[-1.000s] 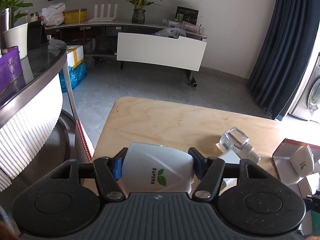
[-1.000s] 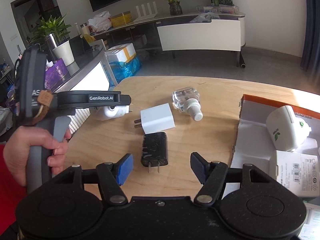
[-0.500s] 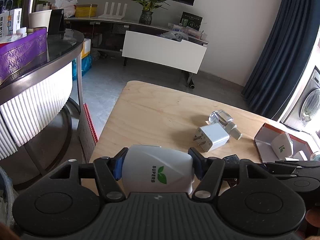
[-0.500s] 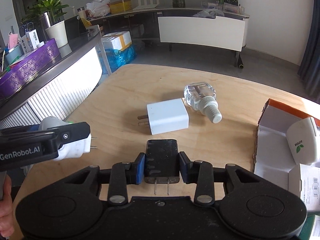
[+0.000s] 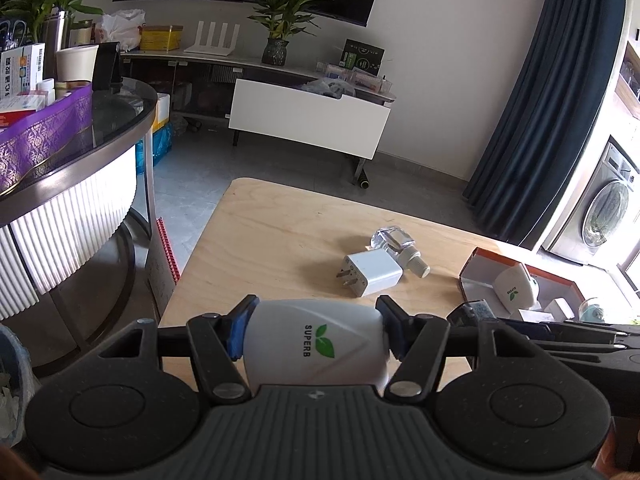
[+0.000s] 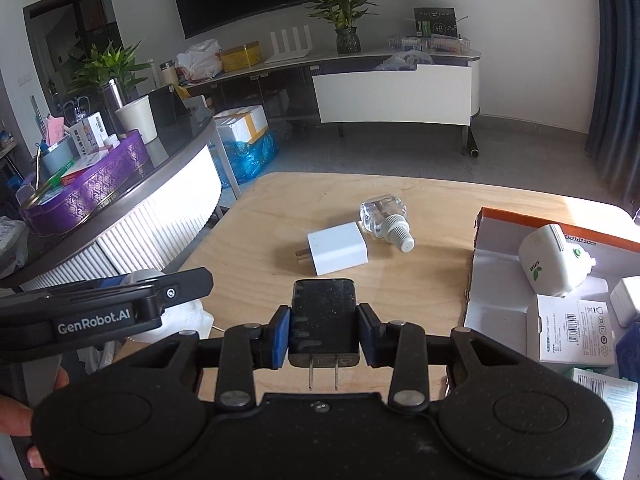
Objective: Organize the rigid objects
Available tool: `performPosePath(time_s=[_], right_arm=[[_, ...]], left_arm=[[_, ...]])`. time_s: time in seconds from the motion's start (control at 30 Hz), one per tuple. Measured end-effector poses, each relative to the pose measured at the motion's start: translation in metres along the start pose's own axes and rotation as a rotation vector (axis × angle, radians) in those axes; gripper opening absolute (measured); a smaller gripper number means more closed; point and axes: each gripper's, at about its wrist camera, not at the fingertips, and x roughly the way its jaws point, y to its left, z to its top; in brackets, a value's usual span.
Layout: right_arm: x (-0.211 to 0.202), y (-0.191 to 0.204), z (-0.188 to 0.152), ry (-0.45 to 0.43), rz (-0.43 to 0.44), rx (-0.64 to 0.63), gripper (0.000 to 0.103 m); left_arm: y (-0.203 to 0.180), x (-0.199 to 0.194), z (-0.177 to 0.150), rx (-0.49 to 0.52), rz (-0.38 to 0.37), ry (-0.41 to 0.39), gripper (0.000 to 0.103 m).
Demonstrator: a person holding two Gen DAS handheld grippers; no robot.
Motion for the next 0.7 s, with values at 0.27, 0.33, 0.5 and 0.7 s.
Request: performPosePath(time_s=[0.27, 0.33, 0.5, 0.7], right_arm=[[-0.031, 0.003, -0.003, -0.041, -0.006, 0.021, 0.044], [-0.038, 0.004, -0.004, -0.053, -0.007, 0.022, 0.044], [-0.053, 0.006, -0.008, -0.068, -0.010, 0.025, 0.044], [-0.069, 0.007, -0.014, -0.084, -0.016, 0.036, 0.044]], left_arm=[[-0.012, -0.022, 0.001, 0.026, 0.029, -0.011, 0.064], [-0.014, -0.027, -0.001, 0.032, 0.026, -0.016, 0.064], [-0.020, -0.036, -0.006, 0.051, 0.033, -0.017, 0.064], [-0.023, -0.046, -0.011, 0.060, 0.030, -0.022, 0.064]])
